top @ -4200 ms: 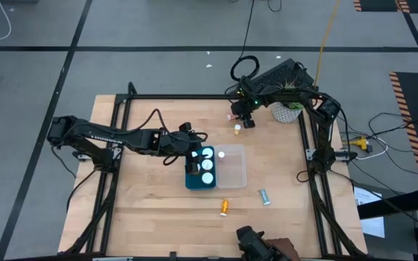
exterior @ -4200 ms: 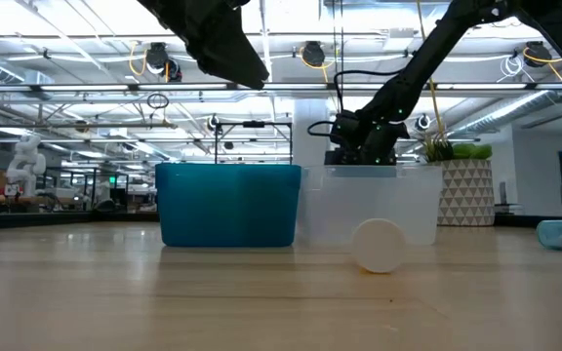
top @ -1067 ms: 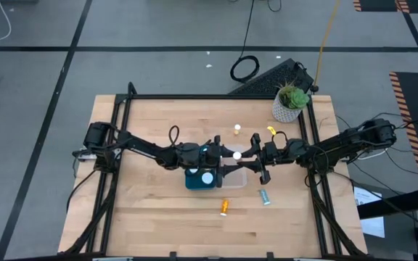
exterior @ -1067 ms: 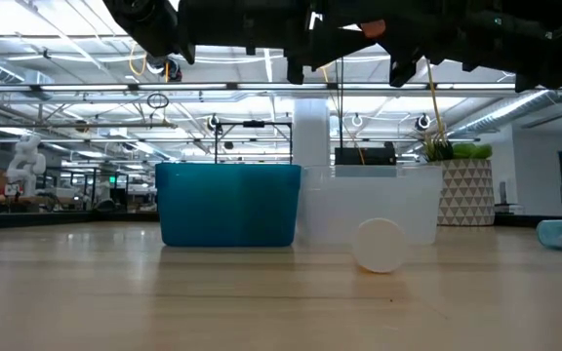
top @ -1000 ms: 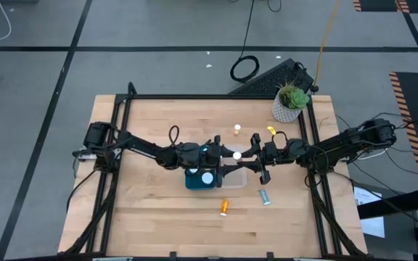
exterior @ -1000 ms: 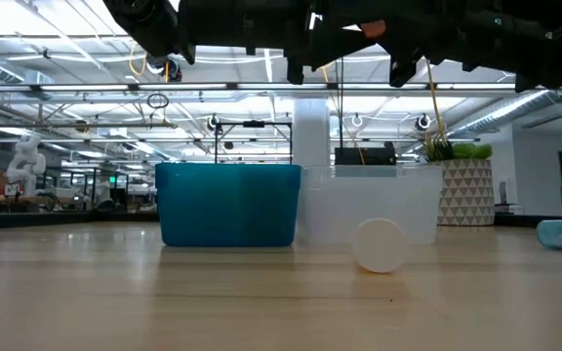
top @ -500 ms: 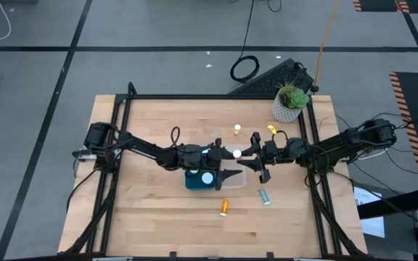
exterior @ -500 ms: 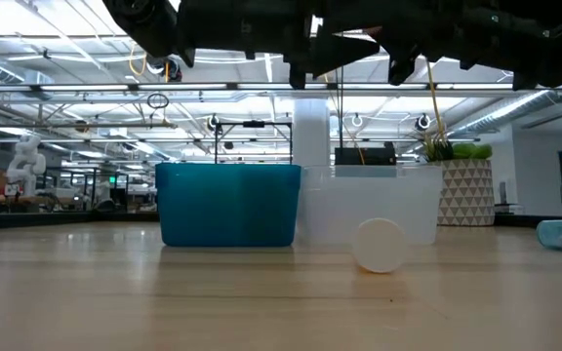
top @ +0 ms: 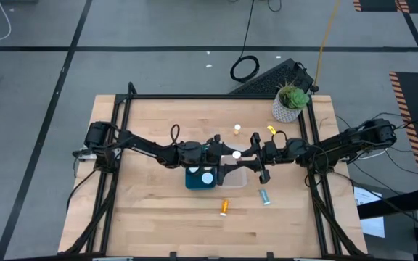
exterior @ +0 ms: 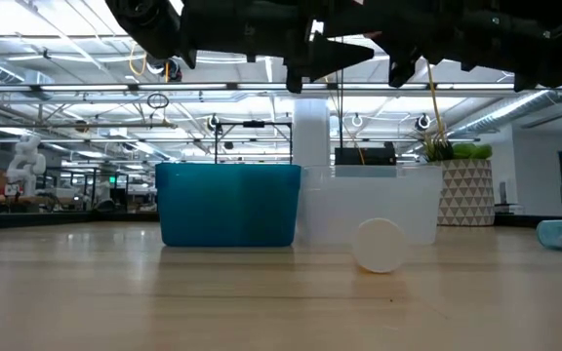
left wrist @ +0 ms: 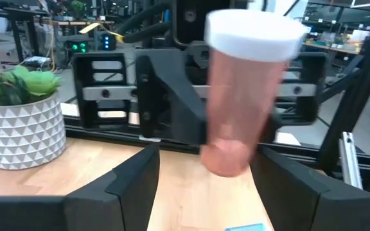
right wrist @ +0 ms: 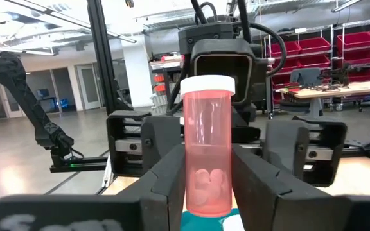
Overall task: Pick and place medicine bottles into bin by pill shape (circle, oval)
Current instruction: Put the small pink pill bottle into the transparent bin
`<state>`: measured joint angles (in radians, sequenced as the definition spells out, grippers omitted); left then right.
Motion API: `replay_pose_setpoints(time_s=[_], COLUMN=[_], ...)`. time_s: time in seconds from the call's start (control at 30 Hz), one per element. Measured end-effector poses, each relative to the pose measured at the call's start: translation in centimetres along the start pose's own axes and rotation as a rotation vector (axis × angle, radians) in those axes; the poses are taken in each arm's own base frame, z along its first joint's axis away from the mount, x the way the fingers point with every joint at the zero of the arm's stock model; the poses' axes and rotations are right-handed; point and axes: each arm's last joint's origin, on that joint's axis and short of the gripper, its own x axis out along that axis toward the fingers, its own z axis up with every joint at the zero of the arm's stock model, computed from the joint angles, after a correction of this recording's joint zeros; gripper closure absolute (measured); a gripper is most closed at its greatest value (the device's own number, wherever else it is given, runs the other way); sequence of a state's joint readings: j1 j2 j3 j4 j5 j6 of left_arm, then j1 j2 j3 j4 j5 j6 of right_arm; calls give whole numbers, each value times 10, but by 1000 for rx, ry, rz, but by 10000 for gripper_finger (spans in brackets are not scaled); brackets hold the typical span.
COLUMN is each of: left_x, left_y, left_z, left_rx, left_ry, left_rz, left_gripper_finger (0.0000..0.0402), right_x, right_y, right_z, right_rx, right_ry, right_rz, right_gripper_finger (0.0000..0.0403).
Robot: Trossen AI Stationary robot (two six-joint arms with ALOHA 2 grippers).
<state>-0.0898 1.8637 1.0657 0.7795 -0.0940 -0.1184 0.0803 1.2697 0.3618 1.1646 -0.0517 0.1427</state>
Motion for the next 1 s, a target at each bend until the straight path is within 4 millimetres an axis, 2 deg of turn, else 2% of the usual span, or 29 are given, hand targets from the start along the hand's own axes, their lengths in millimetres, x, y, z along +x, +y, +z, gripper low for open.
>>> replay_pose_setpoints(time_s=[0.27,0.63,1.0], left_x=[0,0,0], left_y=[-1,0,-1], left_z=[0,-1,-1], left_rx=[3,9,31], left_ry=[0,2,6], left_rz=[0,-1,-11], left_gripper_finger=[164,258,286], right_x=[0,0,0], right_y=[0,0,-1], right_z=[-2,-3,-4], right_rx=[-4,-5,-7], right_ry=[20,28,37], right_rz=[-3,-5,-8], right_gripper_finger=[300,300,300])
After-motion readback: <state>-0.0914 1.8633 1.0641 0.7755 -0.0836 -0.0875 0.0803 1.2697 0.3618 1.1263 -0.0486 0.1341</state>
